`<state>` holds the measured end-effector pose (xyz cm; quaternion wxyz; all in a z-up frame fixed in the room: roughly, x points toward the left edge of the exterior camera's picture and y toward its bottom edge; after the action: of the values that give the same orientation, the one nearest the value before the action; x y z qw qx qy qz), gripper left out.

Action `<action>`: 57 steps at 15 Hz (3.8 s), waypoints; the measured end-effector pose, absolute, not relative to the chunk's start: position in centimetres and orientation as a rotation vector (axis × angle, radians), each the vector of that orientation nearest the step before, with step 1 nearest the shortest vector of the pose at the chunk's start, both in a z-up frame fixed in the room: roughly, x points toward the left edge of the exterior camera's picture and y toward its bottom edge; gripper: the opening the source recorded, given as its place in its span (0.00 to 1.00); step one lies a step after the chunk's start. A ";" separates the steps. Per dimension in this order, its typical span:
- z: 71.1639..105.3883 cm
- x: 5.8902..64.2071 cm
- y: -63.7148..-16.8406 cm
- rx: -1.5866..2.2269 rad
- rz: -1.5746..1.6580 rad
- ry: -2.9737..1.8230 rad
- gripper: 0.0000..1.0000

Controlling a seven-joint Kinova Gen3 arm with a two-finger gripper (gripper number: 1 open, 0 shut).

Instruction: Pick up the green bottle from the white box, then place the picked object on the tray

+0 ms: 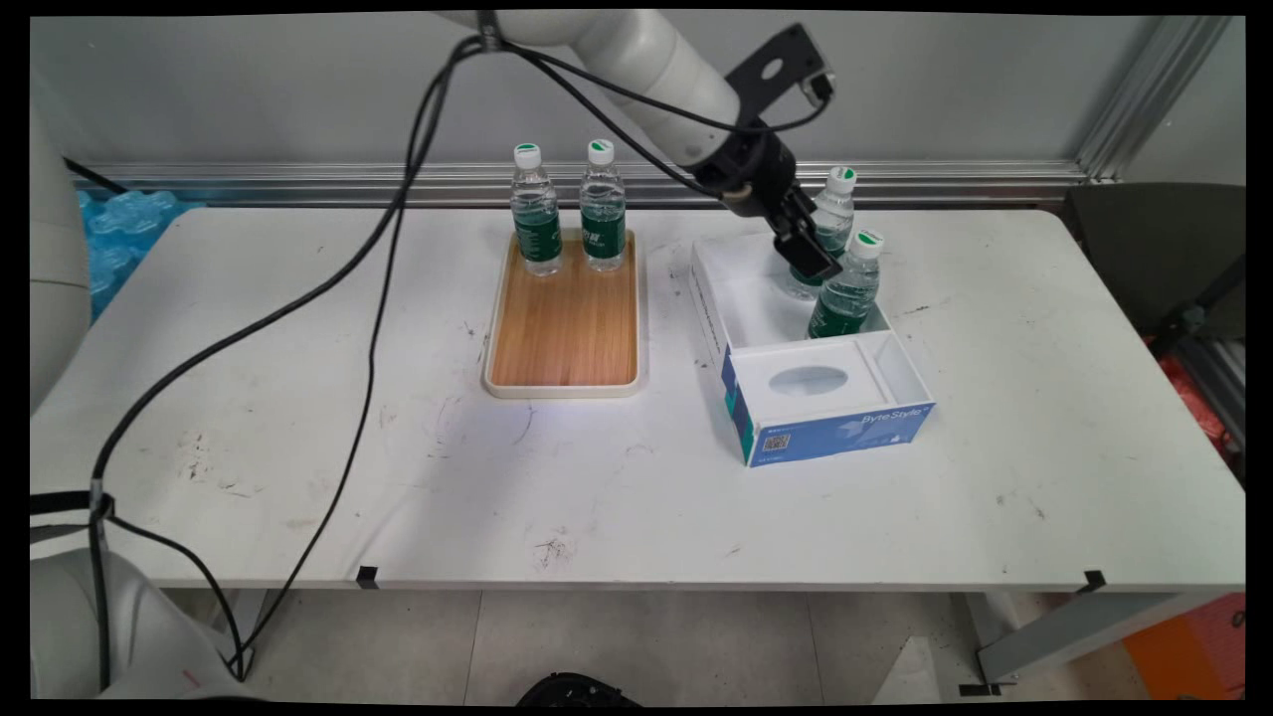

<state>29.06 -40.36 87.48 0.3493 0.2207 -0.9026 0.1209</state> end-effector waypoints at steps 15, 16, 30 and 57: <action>80.9 25.3 -42.8 0.672 0.250 -2.279 0.00; 80.5 25.2 -42.8 0.675 0.245 -2.278 0.00; 85.9 27.1 -42.0 0.665 0.269 -2.230 0.00; 85.2 48.9 -33.8 0.736 0.395 -2.338 0.00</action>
<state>48.88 -33.79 85.17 0.3234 0.2805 -0.8911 0.1504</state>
